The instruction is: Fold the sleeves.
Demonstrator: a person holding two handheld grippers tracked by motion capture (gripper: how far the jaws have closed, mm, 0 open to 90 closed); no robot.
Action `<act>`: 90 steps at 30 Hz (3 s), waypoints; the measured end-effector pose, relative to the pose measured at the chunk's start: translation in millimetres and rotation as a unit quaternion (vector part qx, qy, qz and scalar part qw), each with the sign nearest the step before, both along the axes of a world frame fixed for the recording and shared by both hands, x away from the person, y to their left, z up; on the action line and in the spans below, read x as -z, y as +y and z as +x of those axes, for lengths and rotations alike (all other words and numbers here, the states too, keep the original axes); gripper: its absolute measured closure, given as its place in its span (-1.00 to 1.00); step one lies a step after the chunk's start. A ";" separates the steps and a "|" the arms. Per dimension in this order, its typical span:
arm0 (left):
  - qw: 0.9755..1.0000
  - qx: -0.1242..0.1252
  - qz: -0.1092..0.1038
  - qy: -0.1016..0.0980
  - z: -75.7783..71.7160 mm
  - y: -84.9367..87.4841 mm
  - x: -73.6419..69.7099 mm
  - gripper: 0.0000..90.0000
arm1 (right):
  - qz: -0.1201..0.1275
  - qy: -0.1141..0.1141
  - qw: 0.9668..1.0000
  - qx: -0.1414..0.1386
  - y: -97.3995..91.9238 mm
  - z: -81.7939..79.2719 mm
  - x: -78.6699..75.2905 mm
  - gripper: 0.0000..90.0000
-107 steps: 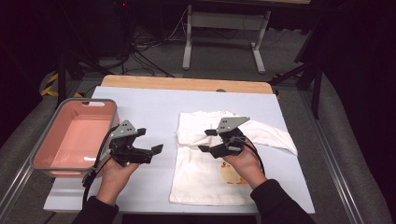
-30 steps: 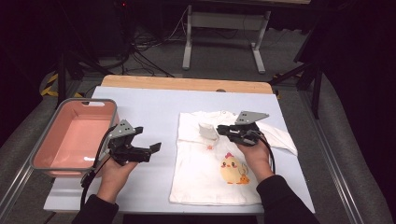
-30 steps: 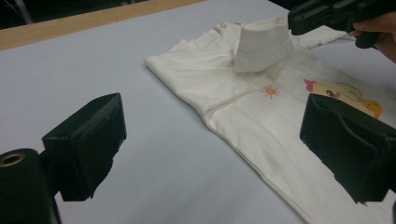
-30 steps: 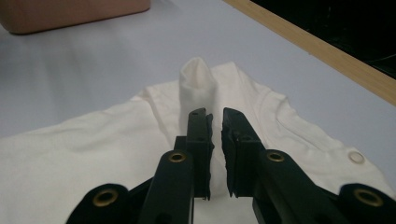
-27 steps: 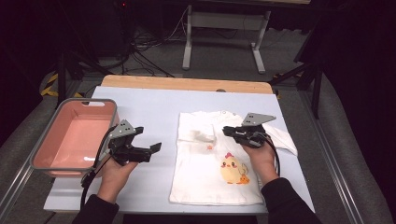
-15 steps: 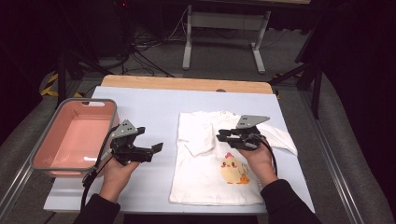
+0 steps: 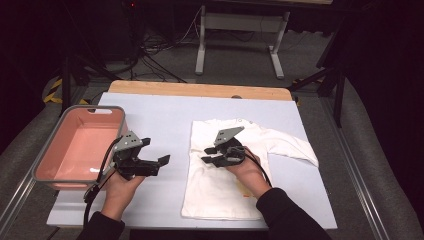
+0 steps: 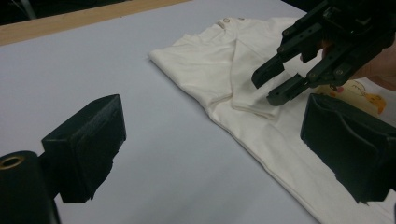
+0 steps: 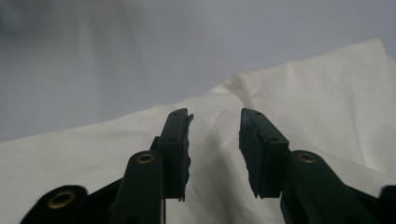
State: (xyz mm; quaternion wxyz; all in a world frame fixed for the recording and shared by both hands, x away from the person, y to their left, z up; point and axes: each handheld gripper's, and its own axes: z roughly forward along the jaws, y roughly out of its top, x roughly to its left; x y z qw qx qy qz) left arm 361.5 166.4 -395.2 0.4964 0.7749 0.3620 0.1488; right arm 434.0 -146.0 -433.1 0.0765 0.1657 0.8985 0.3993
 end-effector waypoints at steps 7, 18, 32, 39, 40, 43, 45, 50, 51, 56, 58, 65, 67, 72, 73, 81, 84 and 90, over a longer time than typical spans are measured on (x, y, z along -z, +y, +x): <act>1.000 -0.007 0.004 -0.001 -4.5 5.3 1.1 -0.83 | -0.041 0.008 0.999 -0.004 15.6 7.0 14.1 0.33; 1.000 -0.011 -0.003 0.003 -6.6 8.2 2.3 -0.83 | -0.041 0.015 0.999 0.002 11.9 12.4 13.4 0.96; 1.000 0.000 -0.004 0.001 -1.3 -0.1 2.1 -0.83 | 0.030 -0.017 0.998 0.046 -37.8 8.6 -33.9 0.97; 1.000 0.005 -0.003 0.002 1.8 -4.1 3.0 -0.83 | 0.053 -0.036 0.993 0.098 -84.5 11.1 -51.6 0.97; 1.000 0.005 -0.003 0.002 2.0 -4.5 3.0 -0.83 | 0.055 -0.038 0.992 0.106 -90.8 11.0 -52.8 0.97; 1.000 0.006 -0.004 0.003 2.2 -5.2 2.8 -0.83 | 0.060 -0.042 0.989 0.130 -111.3 9.7 -55.9 0.98; 1.000 0.007 -0.005 0.003 2.4 -5.7 2.9 -0.83 | 0.064 -0.043 0.986 0.145 -123.4 8.2 -56.5 0.97; 1.000 0.009 -0.004 0.004 3.5 -7.8 3.8 -0.83 | 0.065 -0.031 0.982 0.177 -147.0 3.5 -51.4 0.97; 1.000 0.009 -0.004 0.003 3.6 -8.5 3.8 -0.83 | 0.060 -0.029 0.981 0.181 -149.4 2.0 -49.2 0.97; 1.000 0.011 -0.004 0.003 4.4 -9.9 3.7 -0.83 | 0.044 -0.014 0.980 0.195 -158.7 -6.7 -36.8 0.96; 1.000 0.012 -0.003 0.003 4.8 -10.7 3.9 -0.83 | 0.026 0.005 0.979 0.201 -162.4 -8.3 -31.7 0.90; 1.000 0.015 -0.001 0.004 5.3 -13.4 4.4 -0.83 | -0.016 -0.028 0.969 0.243 -165.8 -6.9 -35.5 0.43; 1.000 0.015 -0.001 0.003 5.3 -13.1 4.4 -0.83 | -0.016 -0.032 0.971 0.236 -162.0 -2.6 -35.8 0.43; 1.000 0.016 -0.001 0.003 4.1 -12.1 3.9 -0.83 | -0.023 -0.035 0.972 0.232 -152.8 10.0 -29.2 0.29; 1.000 0.016 -0.001 0.003 4.1 -12.0 3.9 -0.84 | -0.016 -0.039 0.972 0.231 -153.1 11.2 -29.3 0.21; 1.000 0.023 -0.011 -0.001 3.9 -11.1 2.9 -0.88 | 0.003 -0.044 0.960 0.277 -181.0 22.1 -32.2 -0.04; 0.999 0.028 -0.015 -0.002 5.0 -11.6 3.3 -0.90 | -0.004 -0.039 0.955 0.293 -196.6 26.7 -32.4 -0.04; 0.999 0.037 -0.017 -0.015 4.7 -12.4 3.2 -0.93 | -0.018 -0.031 0.948 0.315 -216.9 32.6 -30.4 0.02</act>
